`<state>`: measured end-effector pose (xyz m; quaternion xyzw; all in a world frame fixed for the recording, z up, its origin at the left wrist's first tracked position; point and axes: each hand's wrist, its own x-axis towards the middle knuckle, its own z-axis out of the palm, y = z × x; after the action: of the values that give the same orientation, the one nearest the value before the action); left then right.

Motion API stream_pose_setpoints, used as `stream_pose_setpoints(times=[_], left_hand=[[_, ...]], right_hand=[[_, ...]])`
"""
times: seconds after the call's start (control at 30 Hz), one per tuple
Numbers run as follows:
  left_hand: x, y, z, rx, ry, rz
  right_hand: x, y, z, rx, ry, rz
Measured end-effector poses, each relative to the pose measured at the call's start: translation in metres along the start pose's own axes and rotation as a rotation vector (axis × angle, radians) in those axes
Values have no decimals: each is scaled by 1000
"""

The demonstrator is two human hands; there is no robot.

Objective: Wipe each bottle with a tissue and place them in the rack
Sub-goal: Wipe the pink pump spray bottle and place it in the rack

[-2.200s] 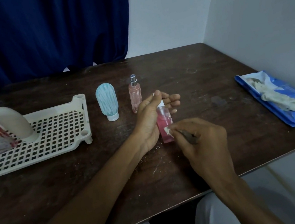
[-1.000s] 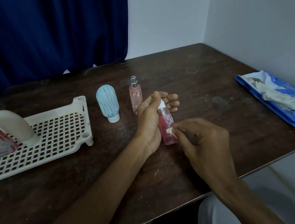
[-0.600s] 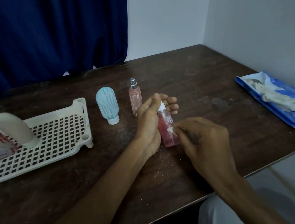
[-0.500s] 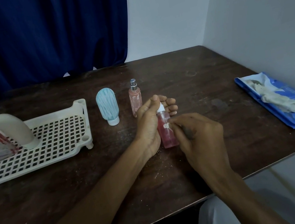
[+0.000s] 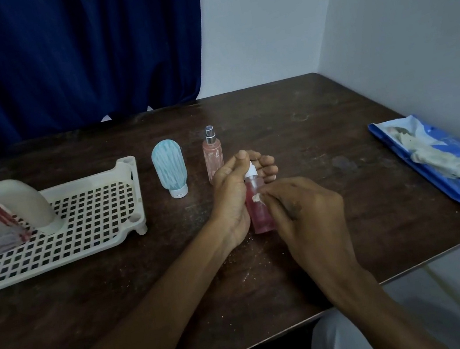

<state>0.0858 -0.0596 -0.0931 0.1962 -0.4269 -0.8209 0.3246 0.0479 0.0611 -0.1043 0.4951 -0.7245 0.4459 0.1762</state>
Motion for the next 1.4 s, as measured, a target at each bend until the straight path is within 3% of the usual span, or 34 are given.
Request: stream_pose_setpoints(times=[1.4], left_hand=[[-3,1,0,21,-30,-27]], right_hand=[[14,2,2,-11,16,-9]])
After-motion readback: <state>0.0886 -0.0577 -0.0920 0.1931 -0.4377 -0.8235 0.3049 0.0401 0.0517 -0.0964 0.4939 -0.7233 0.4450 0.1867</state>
